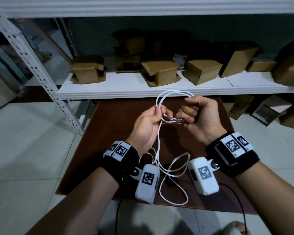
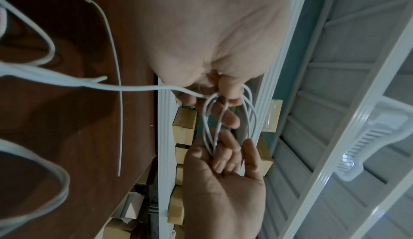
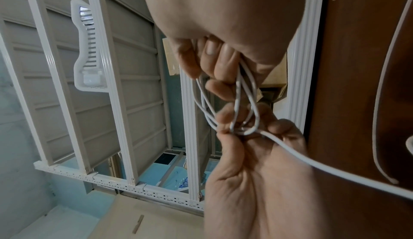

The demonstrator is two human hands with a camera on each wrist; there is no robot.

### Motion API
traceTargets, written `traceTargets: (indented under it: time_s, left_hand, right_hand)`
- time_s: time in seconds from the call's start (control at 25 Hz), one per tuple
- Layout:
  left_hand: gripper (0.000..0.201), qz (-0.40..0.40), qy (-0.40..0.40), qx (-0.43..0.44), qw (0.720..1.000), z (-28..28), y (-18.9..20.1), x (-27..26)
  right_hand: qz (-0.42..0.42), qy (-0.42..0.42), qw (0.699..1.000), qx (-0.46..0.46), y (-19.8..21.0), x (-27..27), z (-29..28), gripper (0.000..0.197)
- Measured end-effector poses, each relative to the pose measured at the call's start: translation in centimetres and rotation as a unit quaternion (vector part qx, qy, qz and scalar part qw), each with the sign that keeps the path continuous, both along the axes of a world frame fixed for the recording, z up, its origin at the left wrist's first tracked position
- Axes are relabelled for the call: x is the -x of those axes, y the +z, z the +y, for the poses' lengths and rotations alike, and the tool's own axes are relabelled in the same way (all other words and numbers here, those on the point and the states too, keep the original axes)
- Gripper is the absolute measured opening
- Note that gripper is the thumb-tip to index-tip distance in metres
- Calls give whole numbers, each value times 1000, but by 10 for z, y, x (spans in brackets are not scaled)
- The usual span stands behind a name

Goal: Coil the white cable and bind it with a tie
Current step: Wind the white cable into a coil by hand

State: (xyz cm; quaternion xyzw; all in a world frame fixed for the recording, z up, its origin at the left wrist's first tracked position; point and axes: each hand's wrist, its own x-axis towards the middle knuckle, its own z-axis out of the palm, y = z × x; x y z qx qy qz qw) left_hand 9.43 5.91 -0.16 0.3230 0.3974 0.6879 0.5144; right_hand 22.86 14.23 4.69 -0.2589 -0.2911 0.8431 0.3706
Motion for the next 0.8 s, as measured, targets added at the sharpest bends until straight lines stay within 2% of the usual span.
traceTargets:
  time_s: [0.12,0.24,0.36,0.48,0.6,0.68,0.72,0.8]
  left_hand:
    - [24,-87,36,-2,996,-1,4,-2]
    - [31,-215,35,-35,975,-3,14,-2]
    - [29,-252,30,-57,966,-3,19,2]
    - [30,-176,37,-47,982,-3,15,9]
    - [27,-7,13,1,1000,-6,11,12]
    - [20,97,-26,45,994,-10,8,10]
    - [18,123,-47,59,990,-12,8,10]
    - [17,110,-75,58,989,-16,13,15]
  right_hand:
    - [1,46,999,-10,-2,0,0,38]
    - [25,78,996,-19,-4,2,0,40]
    - [42,106,993,-24,-4,6,-2,36]
    - [-2,122,991,-47,-2,3,-3,30]
    - [-92,174,976,-88,-1,-4,-3,28]
    - [-149,218,958,-109,-1,-8,-1,28]
    - [-174,234,949,-119,0,-10,1,29]
    - [-210,233,941,-128,4,-12,4,35]
